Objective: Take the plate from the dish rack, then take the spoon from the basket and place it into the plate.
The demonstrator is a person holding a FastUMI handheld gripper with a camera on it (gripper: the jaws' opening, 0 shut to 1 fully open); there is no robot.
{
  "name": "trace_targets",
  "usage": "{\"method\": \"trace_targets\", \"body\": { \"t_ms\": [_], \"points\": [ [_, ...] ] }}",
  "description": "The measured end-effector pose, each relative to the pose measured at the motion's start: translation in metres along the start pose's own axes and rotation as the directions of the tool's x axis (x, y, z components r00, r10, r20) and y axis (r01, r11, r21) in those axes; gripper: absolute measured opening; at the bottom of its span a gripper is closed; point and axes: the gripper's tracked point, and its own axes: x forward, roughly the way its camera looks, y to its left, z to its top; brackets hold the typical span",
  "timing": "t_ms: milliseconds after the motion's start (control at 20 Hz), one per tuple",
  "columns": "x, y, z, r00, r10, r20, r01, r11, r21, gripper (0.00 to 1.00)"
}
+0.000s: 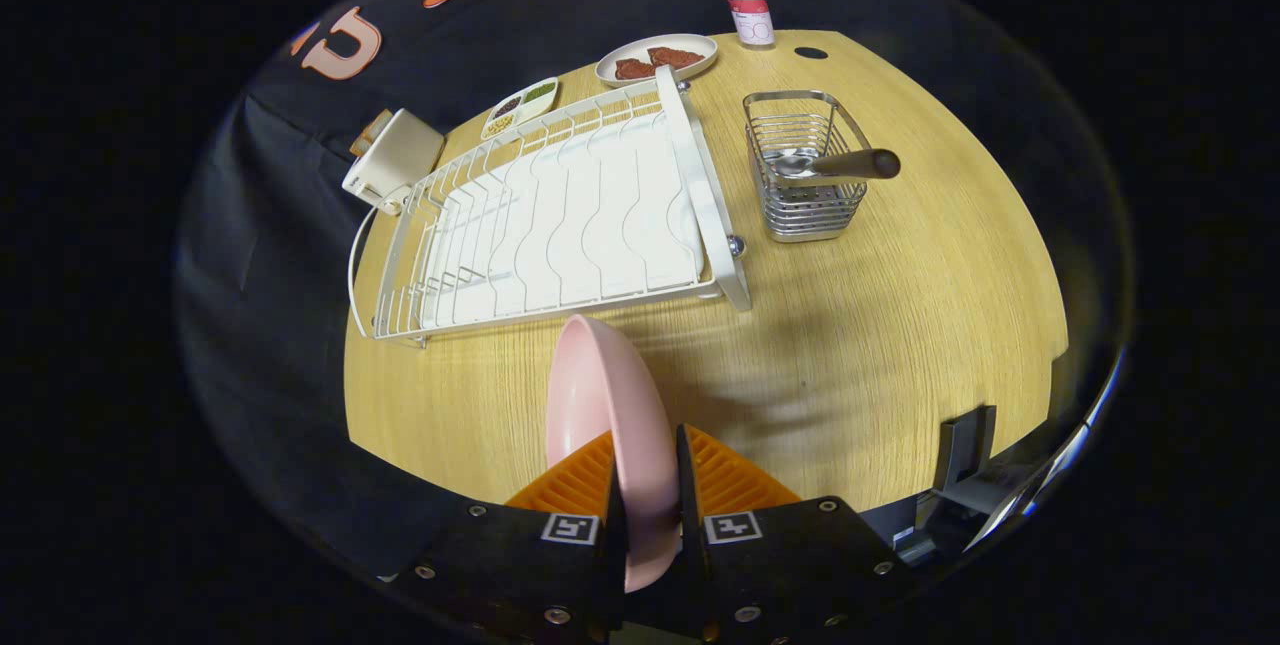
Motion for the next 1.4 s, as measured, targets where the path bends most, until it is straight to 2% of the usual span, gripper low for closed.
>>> {"method": "trace_targets", "body": {
  "t_ms": [250, 400, 600, 750, 850, 1050, 1200, 1400],
  "points": [
    [0.009, -0.005, 0.003, 1.000, 0.011, 0.006, -0.011, 1.000, 0.012, 0.20],
    [0.005, -0.011, 0.012, 0.999, 0.006, 0.045, -0.007, 1.000, 0.016, 0.23],
    [-0.004, -0.023, 0.032, 0.989, -0.009, 0.150, 0.005, 1.000, 0.024, 0.34],
    [-0.013, -0.041, 0.052, 0.964, -0.057, 0.260, 0.054, 0.998, 0.017, 0.45],
    [-0.017, -0.046, 0.058, 0.950, -0.057, 0.306, 0.060, 0.998, -0.001, 0.52],
    [-0.026, -0.064, 0.086, 0.885, -0.084, 0.459, 0.106, 0.994, -0.024, 0.60],
    [-0.028, -0.076, 0.106, 0.827, -0.100, 0.554, 0.142, 0.989, -0.034, 0.61],
    [-0.031, -0.085, 0.137, 0.736, -0.102, 0.670, 0.228, 0.968, -0.103, 0.60]
  ]
}}
